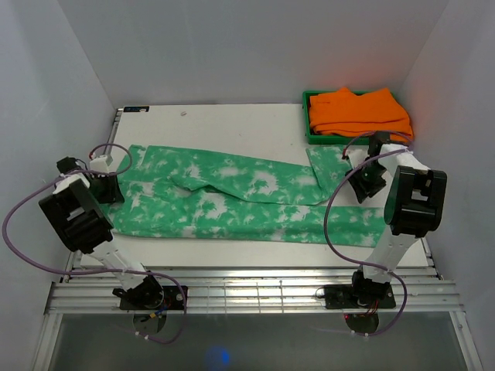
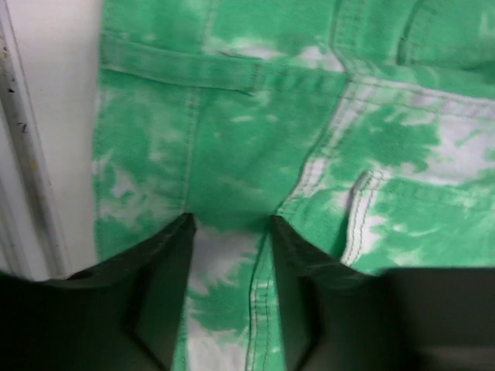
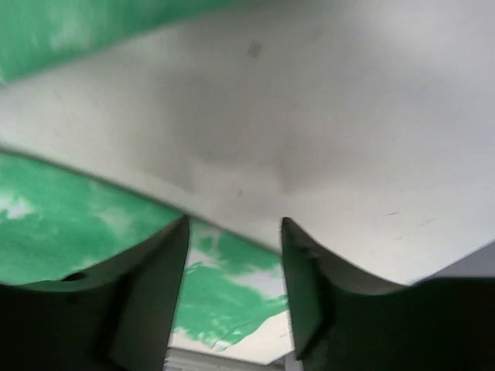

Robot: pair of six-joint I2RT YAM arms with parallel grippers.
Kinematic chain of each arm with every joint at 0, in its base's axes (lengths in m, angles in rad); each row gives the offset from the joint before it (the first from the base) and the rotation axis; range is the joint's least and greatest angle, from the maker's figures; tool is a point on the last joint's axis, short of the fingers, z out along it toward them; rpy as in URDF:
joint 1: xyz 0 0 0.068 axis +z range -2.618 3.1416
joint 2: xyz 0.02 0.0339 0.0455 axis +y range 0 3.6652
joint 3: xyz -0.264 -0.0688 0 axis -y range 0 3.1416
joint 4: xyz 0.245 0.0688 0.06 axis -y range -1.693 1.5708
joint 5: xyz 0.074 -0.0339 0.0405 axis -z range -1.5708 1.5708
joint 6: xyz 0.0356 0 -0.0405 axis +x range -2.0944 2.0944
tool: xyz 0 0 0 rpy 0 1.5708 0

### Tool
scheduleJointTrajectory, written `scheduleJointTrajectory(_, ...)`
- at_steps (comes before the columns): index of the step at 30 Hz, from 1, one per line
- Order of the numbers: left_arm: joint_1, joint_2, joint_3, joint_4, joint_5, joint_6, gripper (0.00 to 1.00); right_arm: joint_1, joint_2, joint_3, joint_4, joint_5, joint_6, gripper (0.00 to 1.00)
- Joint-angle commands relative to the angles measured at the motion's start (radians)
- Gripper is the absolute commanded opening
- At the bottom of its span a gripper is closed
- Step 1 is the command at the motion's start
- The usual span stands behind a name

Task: Fold and stack the trousers
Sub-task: Flatten the trousers out

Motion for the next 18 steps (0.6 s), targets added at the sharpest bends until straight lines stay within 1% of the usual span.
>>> scheduleJointTrajectory(1,0.012,-0.092,-0.012,-0.046,0.019,0.076,0.61,0.006,-0.093,0.145,0.107,-0.182,0.138,0.6)
scheduleJointTrajectory(2,0.004,-0.136,-0.012,-0.049,0.036,0.078,0.69,0.01,-0.103,0.17,0.108,-0.234,0.168,0.62)
scheduleJointTrajectory(3,-0.001,-0.156,-0.011,-0.05,0.055,0.08,0.73,0.015,-0.109,0.216,0.11,-0.252,0.236,0.64)
scheduleJointTrajectory(4,-0.005,-0.175,-0.007,-0.052,0.099,0.086,0.75,0.021,-0.107,0.234,0.127,-0.269,0.269,0.64)
scheduleJointTrajectory(5,-0.016,-0.192,-0.003,-0.046,0.101,0.087,0.78,0.051,-0.104,0.25,0.139,-0.278,0.296,0.64)
scheduleJointTrajectory(7,-0.056,-0.222,0.0,-0.028,0.112,0.093,0.79,0.091,-0.086,0.277,0.179,-0.268,0.377,0.63)
scheduleJointTrajectory(9,-0.091,-0.239,-0.015,0.005,0.104,0.078,0.81,0.169,-0.058,0.284,0.245,-0.242,0.425,0.63)
scheduleJointTrajectory(11,-0.129,-0.236,-0.024,0.04,0.067,0.063,0.81,0.249,-0.017,0.293,0.311,-0.177,0.485,0.62)
scheduleJointTrajectory(13,-0.142,-0.221,-0.035,0.071,0.057,0.04,0.81,0.295,0.012,0.298,0.357,-0.119,0.516,0.6)
scheduleJointTrajectory(15,-0.148,-0.198,-0.029,0.069,0.057,0.011,0.81,0.358,0.049,0.296,0.42,-0.036,0.545,0.61)
scheduleJointTrajectory(16,-0.148,-0.18,-0.021,0.069,0.055,0.0,0.81,0.377,0.06,0.293,0.444,0.044,0.55,0.62)
scheduleJointTrajectory(18,-0.148,-0.166,-0.02,0.071,0.049,-0.017,0.81,0.427,0.09,0.275,0.527,0.118,0.548,0.63)
